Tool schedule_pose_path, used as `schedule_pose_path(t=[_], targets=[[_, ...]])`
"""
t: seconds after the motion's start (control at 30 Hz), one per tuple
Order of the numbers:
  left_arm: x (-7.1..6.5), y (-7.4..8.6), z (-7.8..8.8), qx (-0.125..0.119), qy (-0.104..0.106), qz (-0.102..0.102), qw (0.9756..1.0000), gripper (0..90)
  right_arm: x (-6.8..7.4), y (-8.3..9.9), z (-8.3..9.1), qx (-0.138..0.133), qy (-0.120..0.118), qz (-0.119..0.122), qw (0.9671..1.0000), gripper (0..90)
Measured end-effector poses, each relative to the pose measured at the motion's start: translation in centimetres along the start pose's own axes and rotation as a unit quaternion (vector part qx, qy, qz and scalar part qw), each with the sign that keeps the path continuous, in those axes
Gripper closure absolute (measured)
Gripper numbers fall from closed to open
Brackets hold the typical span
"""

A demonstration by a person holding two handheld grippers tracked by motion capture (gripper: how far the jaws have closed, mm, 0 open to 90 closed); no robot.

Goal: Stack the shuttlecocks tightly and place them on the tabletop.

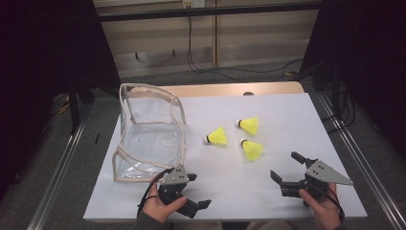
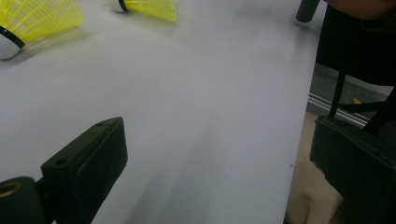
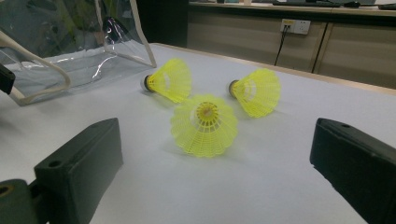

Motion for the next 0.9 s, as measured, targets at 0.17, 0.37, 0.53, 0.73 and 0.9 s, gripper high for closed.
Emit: schedule_pose_path(t=[0.17,0.37,0.53,0.73,0.9], targets=[[0.2,0.2,0.3,-0.002,-0.001,-0.001,1.0000,4.2,-0.1,0.0,0.0,0.000,0.001,0.000,1.0000,1.5],[0.2,0.3,0.7,-0.003,-0.004,-0.002,1.0000,4.3,0.1,0.0,0.0,0.002,0.002,0.001,1.0000,1.5],[0.3,0.5,1.1,-0.006,-0.006,-0.001,1.0000,4.6,0.1,0.0,0.0,0.002,0.001,0.000,1.0000,1.5],[0.5,0.6,1.5,-0.006,-0.007,-0.002,1.0000,4.5,0.1,0.0,0.0,0.002,0.000,0.001,1.0000,1.6],[0.7,0.9,1.8,-0.006,-0.013,-0.001,0.9999,4.6,0.0,0.0,0.0,0.002,0.002,0.001,1.0000,1.6]])
Point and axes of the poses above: each handheld gripper's, and its own axes: z roughly backward along the jaws, y roughly out of its underside, x roughly to its left, the point moved 7 cm from there along -z, roughly forward along the jaws, and after that the axes turned 7 degrees about -y, right-handed, at the moved point
